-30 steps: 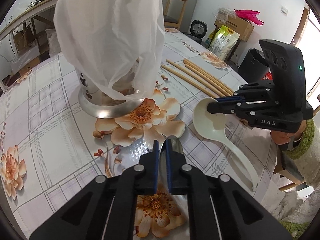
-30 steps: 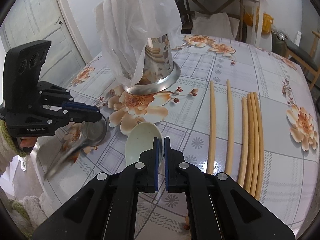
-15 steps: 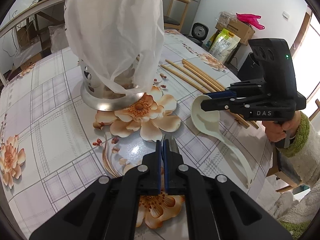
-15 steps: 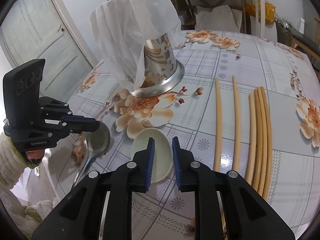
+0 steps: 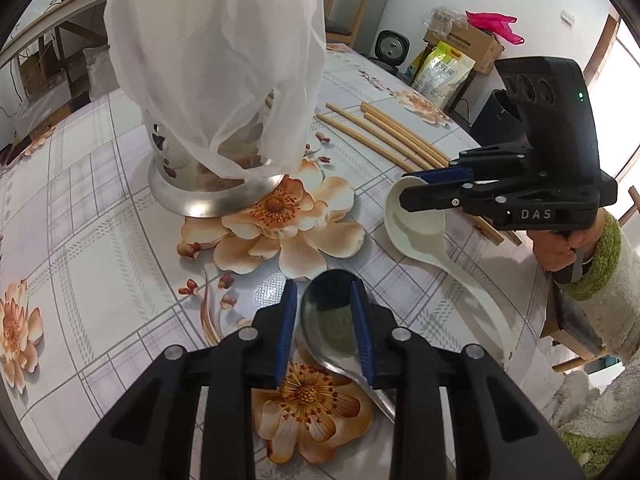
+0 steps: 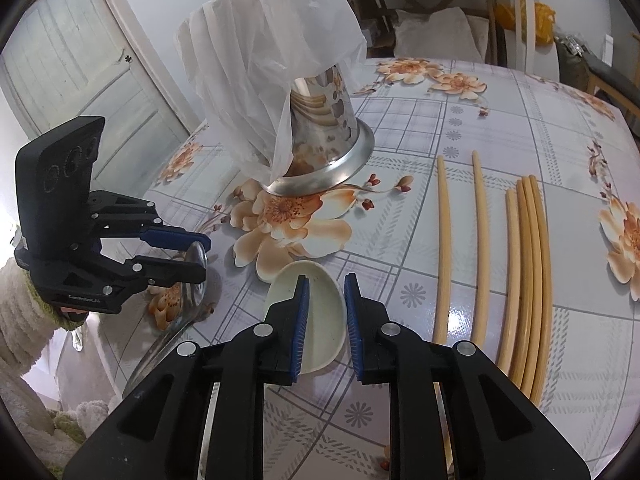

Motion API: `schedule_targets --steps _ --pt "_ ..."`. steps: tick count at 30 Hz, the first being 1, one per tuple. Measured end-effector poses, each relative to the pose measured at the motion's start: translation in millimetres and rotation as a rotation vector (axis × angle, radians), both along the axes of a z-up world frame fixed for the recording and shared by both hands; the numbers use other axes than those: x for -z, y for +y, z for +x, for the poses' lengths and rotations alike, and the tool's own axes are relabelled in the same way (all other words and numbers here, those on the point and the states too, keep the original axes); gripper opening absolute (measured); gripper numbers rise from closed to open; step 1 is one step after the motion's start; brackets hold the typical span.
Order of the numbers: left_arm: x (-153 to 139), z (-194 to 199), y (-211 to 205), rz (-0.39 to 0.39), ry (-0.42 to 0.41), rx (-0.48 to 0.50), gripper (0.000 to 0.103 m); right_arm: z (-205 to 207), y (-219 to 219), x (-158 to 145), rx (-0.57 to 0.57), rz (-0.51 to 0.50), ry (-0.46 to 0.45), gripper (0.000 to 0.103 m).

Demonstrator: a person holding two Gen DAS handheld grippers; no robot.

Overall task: Organize utensils
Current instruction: 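Close the left tool on the large metal spoon while the right tool holds the white paddle raised, then carry the spoon into the steel holder and open the left tool while the right tool holds the paddle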

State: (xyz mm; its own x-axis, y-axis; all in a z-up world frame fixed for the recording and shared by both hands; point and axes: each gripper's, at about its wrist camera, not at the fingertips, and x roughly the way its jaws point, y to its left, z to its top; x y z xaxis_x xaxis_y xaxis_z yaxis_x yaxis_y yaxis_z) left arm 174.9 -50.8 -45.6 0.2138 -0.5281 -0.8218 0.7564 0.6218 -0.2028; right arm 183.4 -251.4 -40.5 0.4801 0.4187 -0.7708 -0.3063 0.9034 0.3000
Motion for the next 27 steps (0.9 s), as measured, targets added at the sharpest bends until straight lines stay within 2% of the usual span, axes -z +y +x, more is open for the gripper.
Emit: schedule_targets --steps 7,11,16,19,27 --pt "2.3 1.3 -1.2 -0.024 0.02 0.021 0.026 2.8 1.9 3.0 -0.01 0.005 0.011 0.02" --pt "3.7 1.3 -3.1 -0.036 0.03 0.027 0.017 3.6 3.0 5.7 -0.011 0.005 0.018 0.018" --pt "4.2 1.5 -3.7 -0.038 0.03 0.03 0.009 2.9 3.0 6.8 -0.006 0.013 0.02 0.009" --pt "3.9 0.9 -4.0 -0.041 0.028 0.029 0.007 0.9 3.5 4.3 0.001 0.013 0.004 0.005" --pt "-1.9 -9.7 -1.4 -0.031 -0.014 0.017 0.006 -7.8 5.6 -8.3 0.068 -0.029 -0.063 0.005"
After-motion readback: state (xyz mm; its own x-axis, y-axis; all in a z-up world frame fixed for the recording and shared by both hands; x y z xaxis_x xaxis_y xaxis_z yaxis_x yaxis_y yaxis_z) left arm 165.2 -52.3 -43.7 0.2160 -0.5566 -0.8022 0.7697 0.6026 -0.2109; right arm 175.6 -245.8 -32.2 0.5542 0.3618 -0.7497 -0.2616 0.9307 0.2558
